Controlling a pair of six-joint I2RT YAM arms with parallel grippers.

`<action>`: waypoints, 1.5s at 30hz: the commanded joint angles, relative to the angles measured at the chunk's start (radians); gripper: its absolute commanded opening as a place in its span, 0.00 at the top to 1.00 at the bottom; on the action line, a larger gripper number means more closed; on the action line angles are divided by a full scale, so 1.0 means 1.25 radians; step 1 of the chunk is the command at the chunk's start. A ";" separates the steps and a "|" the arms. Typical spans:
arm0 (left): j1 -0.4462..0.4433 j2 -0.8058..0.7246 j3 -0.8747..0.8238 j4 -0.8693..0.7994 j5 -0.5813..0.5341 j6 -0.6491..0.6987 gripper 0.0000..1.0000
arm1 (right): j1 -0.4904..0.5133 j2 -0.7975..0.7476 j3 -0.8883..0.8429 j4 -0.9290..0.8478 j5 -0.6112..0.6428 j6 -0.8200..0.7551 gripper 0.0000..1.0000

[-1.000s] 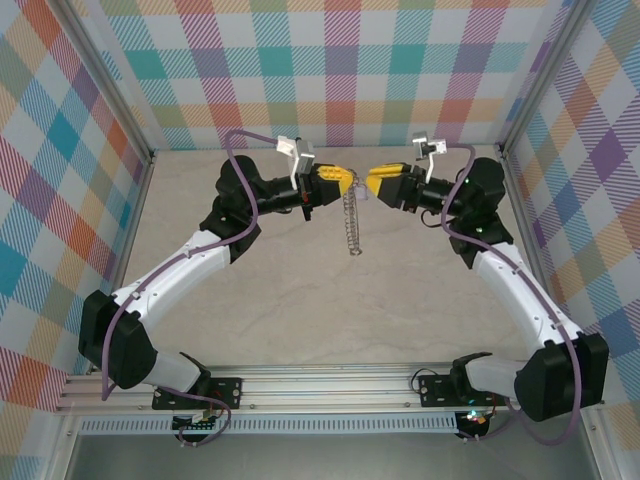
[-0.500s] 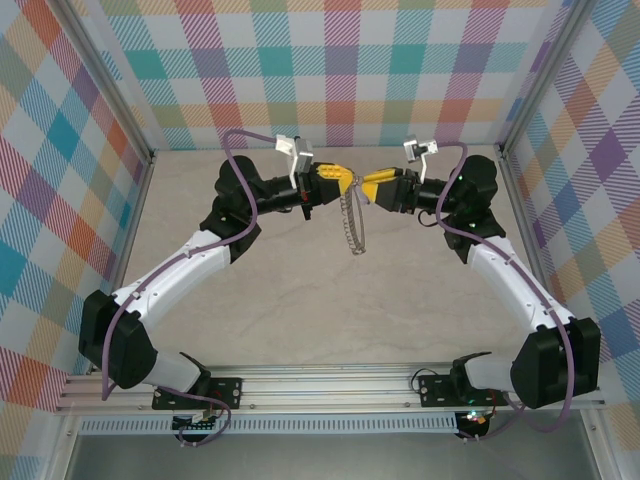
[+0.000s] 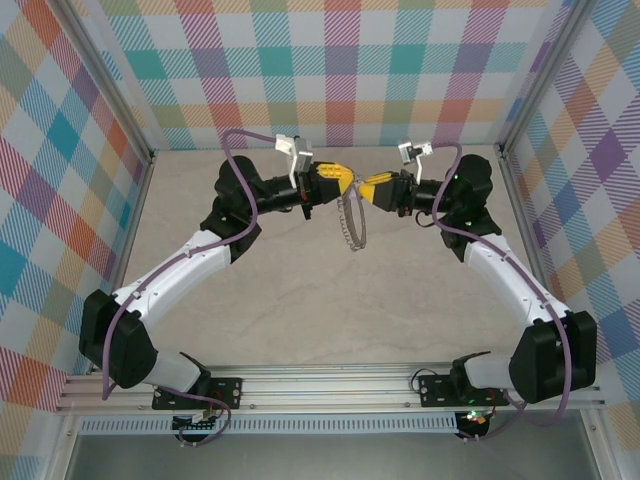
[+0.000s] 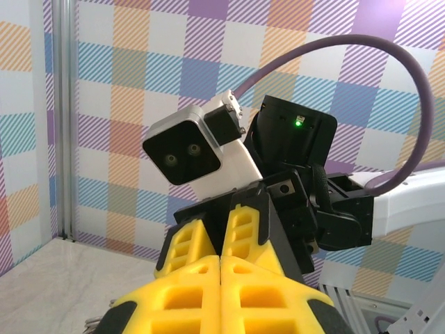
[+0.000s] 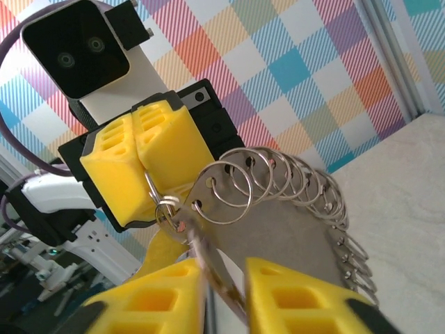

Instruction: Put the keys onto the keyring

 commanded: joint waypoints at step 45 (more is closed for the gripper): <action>0.013 0.067 -0.031 0.258 -0.028 -0.188 1.00 | -0.065 0.009 -0.002 0.294 0.131 0.264 0.56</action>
